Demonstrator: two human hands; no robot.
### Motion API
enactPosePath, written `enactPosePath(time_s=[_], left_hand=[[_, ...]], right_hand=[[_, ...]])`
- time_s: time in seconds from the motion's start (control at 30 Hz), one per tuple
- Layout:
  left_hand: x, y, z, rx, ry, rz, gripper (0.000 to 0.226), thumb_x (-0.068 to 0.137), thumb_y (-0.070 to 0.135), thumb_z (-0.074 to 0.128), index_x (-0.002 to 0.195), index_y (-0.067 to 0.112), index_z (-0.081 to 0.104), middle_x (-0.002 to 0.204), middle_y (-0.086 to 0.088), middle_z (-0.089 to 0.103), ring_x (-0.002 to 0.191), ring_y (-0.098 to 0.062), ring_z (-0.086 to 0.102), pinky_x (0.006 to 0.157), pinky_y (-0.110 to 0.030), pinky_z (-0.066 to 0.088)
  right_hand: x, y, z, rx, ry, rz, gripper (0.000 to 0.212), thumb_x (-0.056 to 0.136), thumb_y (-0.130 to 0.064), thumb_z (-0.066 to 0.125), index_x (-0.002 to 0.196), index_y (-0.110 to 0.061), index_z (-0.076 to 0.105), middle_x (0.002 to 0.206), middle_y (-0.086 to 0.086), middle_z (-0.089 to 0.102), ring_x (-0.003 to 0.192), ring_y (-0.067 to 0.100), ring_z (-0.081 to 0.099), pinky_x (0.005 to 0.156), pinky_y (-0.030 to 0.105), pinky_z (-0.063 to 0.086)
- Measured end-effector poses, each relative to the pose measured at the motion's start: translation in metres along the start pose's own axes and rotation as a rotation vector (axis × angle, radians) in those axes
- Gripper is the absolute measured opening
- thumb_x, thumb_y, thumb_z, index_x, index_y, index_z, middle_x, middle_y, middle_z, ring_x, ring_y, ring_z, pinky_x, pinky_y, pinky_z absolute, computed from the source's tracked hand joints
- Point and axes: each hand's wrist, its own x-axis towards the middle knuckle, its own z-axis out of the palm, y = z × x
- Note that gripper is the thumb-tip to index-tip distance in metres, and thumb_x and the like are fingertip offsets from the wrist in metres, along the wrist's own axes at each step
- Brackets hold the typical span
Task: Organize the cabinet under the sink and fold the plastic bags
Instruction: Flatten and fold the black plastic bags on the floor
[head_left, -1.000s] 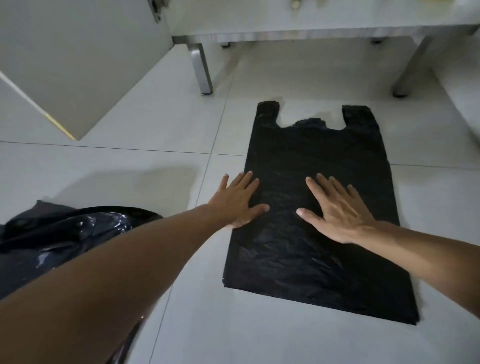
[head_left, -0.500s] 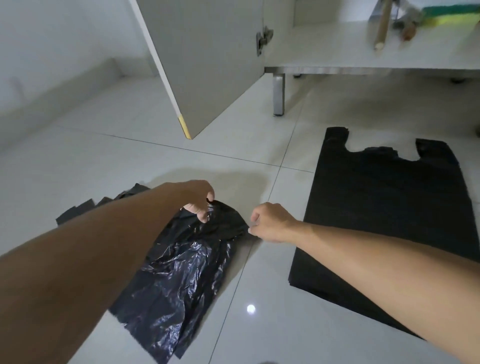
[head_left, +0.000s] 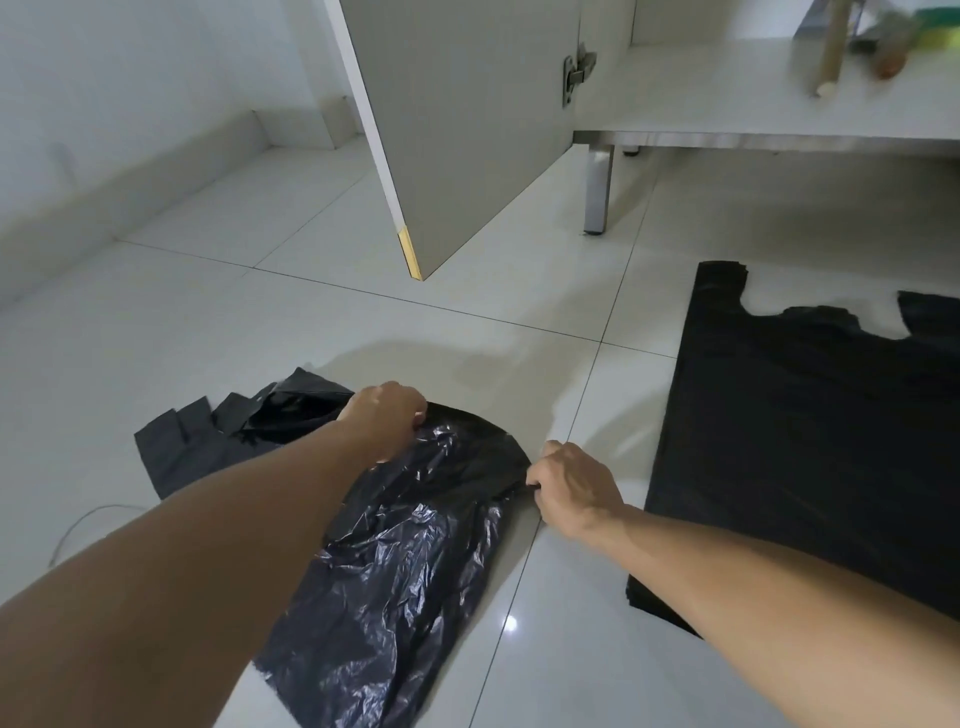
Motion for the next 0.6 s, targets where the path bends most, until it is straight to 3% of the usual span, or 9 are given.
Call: enactPosePath(time_s=[0.17,0.27,0.33,0.47,0.53,0.6], left_hand=[[-0.006,-0.031,-0.016,0.056,0.057,-0.16,0.024,0.09,0.002,0.051,0.104,0.018,0.063,0.104,-0.006,0.066,0.093,-0.026,0.063,0.07,-0.032,0.045],[-0.008,-0.043,-0.015,0.101,0.025,-0.242,0.028,0.088,0.01,0.056,0.114,0.018,0.061,0.109,-0.006,0.062,0.102,-0.027,0.06,0.082,-0.037,0.051],[-0.005,-0.04,-0.01,0.055,0.079,-0.232,0.038,0.087,0.021,0.062,0.124,0.018,0.054,0.123,-0.006,0.056,0.115,-0.025,0.052,0.096,-0.04,0.045],[-0.012,0.004,-0.013,-0.117,0.318,0.146,0.059,0.094,0.048,0.035,0.145,0.018,0.038,0.153,-0.009,0.033,0.139,-0.025,0.032,0.118,-0.046,0.019],[-0.021,0.033,-0.014,0.016,0.251,0.375,0.076,0.091,0.066,0.016,0.152,0.021,0.023,0.16,-0.007,0.018,0.146,-0.025,0.019,0.12,-0.05,0.009],[-0.024,0.051,-0.004,0.22,0.112,0.471,0.082,0.091,0.071,0.013,0.155,0.021,0.008,0.162,-0.005,0.003,0.149,-0.024,0.005,0.121,-0.051,0.002]], right_hand=[[0.001,0.016,-0.007,0.102,0.154,0.028,0.025,0.088,-0.002,0.058,0.103,-0.015,0.072,0.103,0.002,0.06,0.103,0.023,0.055,0.075,0.033,0.05],[0.002,0.022,-0.022,0.286,0.27,0.059,0.016,0.088,-0.003,0.059,0.093,-0.014,0.069,0.098,0.002,0.063,0.096,0.023,0.056,0.079,0.035,0.049],[0.003,0.024,-0.034,0.347,0.316,0.05,0.016,0.086,-0.001,0.057,0.092,-0.014,0.066,0.092,0.004,0.064,0.087,0.026,0.057,0.072,0.035,0.048],[0.006,0.027,-0.061,0.446,0.358,0.067,0.024,0.088,0.002,0.048,0.097,-0.016,0.061,0.085,0.005,0.066,0.069,0.023,0.061,0.058,0.032,0.046],[0.007,0.028,-0.077,0.519,0.382,0.091,0.027,0.089,0.004,0.044,0.092,-0.017,0.06,0.082,0.004,0.065,0.068,0.02,0.062,0.058,0.039,0.053],[0.006,0.033,-0.093,0.542,0.442,0.09,0.027,0.088,0.004,0.043,0.087,-0.018,0.06,0.08,0.002,0.063,0.072,0.017,0.06,0.062,0.039,0.053]])
